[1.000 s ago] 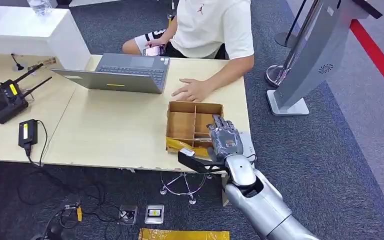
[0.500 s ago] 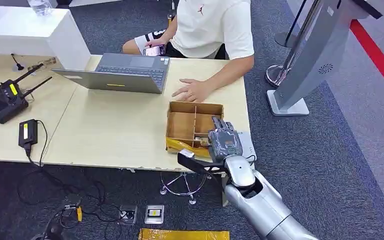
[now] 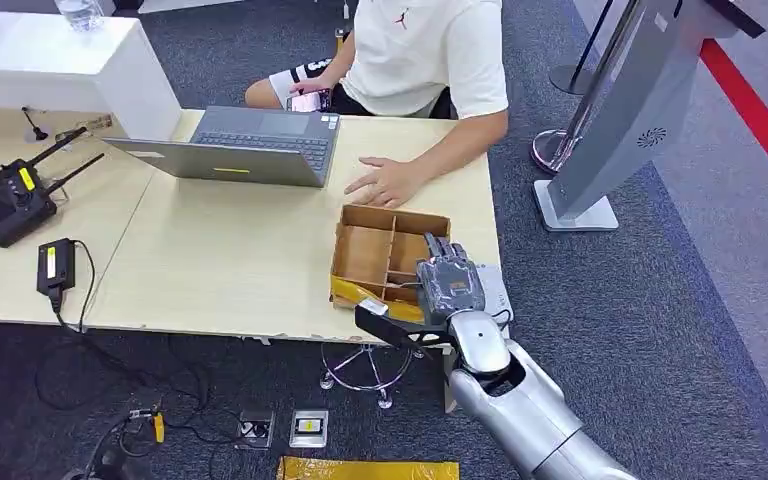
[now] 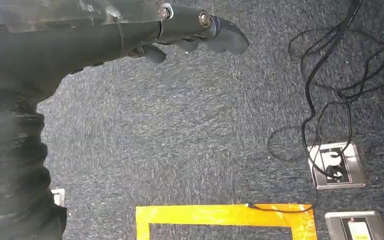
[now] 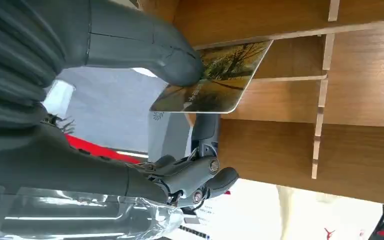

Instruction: Pass the card to the sensor for recognition and then transmit it.

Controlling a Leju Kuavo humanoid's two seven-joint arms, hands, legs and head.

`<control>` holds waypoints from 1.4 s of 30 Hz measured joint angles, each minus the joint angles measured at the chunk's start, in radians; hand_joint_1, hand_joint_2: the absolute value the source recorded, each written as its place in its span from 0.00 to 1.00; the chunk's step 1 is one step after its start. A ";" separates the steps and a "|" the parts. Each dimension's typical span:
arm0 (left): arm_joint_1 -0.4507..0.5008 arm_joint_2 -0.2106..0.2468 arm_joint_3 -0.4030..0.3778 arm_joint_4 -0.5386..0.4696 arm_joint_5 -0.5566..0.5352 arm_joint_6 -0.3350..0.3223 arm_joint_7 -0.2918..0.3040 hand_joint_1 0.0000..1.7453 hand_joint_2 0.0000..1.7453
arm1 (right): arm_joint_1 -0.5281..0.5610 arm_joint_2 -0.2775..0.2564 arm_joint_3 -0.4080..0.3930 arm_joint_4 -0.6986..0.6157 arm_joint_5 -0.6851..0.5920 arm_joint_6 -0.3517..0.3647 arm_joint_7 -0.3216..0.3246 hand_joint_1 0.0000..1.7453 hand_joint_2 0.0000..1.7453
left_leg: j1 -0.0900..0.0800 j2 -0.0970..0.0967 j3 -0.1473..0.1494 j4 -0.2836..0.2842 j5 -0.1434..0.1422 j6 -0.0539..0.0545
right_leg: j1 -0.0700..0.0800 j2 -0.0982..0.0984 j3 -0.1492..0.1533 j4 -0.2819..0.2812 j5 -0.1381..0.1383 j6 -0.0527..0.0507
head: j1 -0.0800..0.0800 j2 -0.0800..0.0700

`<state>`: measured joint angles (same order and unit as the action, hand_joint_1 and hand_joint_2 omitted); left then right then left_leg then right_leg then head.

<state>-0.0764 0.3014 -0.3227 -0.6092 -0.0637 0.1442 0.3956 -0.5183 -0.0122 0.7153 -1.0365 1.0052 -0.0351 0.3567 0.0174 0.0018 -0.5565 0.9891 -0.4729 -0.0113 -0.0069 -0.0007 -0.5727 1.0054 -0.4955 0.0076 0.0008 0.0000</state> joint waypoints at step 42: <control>-0.126 -0.049 0.018 0.063 -0.094 -0.041 -0.064 0.00 1.00 | -0.329 0.062 -0.022 0.101 0.210 -0.120 -0.051 1.00 1.00 | 0.000 -0.005 -0.003 0.000 0.001 0.000 | 0.000 -0.005 -0.001 0.001 0.000 0.000 | 0.000 0.000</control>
<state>-0.2026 0.2521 -0.3044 -0.5459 -0.1576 0.1030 0.3319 -0.8472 0.0496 0.6935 -0.9356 1.2151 -0.1549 0.3056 0.0176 -0.0030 -0.5597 0.9892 -0.4717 -0.0111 -0.0067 -0.0056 -0.5736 1.0060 -0.4954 0.0074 0.0012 0.0000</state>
